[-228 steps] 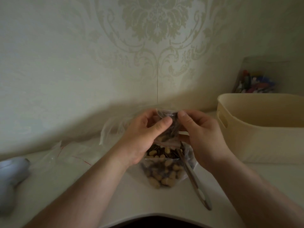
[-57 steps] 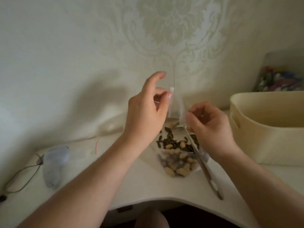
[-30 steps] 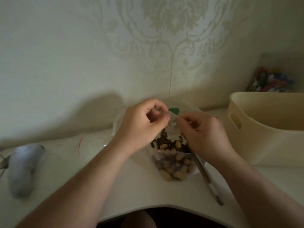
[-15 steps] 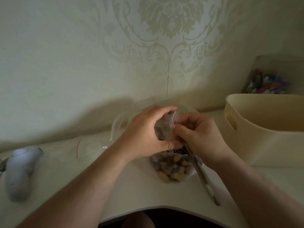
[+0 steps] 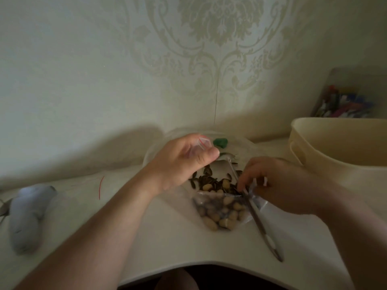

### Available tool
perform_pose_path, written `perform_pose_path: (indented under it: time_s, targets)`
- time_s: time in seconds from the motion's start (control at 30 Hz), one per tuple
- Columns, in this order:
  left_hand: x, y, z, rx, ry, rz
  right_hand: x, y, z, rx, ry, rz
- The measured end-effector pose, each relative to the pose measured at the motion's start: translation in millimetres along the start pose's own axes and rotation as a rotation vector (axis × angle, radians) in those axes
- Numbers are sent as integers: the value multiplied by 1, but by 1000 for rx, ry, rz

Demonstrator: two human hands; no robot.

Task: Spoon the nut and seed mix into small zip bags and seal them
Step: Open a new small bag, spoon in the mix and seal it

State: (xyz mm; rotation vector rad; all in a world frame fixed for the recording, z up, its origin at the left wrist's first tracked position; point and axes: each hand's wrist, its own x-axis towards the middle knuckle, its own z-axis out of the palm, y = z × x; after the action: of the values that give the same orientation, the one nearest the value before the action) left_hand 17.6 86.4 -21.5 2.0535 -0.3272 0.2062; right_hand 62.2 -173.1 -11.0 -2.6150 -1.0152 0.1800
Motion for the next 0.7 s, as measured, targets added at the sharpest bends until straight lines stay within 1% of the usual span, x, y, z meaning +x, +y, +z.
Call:
perform_pose_path:
  time_s: [0.03,0.1,0.2,0.27,0.33,0.4,0.43,0.5,0.57,0.63,0.7]
  targets:
    - [-1,1,-2,5,-67,-43,-2,0,0,-56,-78,0]
    - [-3,1,-5,69,-180,-137,-1,3,3,-69,-154,-1]
    - [-5,1,-1,266,-309,-176,2,8,9,-35,-180,-27]
    - [-6,3,3,394,-387,-193,3,11,9,-5,-159,-43]
    - [-7,5,6,509,-436,-189,2,12,7,80,-46,-94]
    - [-8,7,9,595,-480,-163,6,14,10,138,218,-229]
    - [-8,9,9,618,-496,-152,7,15,12,162,347,-260]
    - [-9,10,9,615,-513,-140,11,12,15,198,564,-222]
    - [-11,11,8,589,-535,-132,12,5,15,129,751,-243]
    - [-12,12,9,580,-571,-132,10,-3,14,138,833,-252]
    - [-13,11,12,599,-588,-112,8,-7,13,158,838,-264]
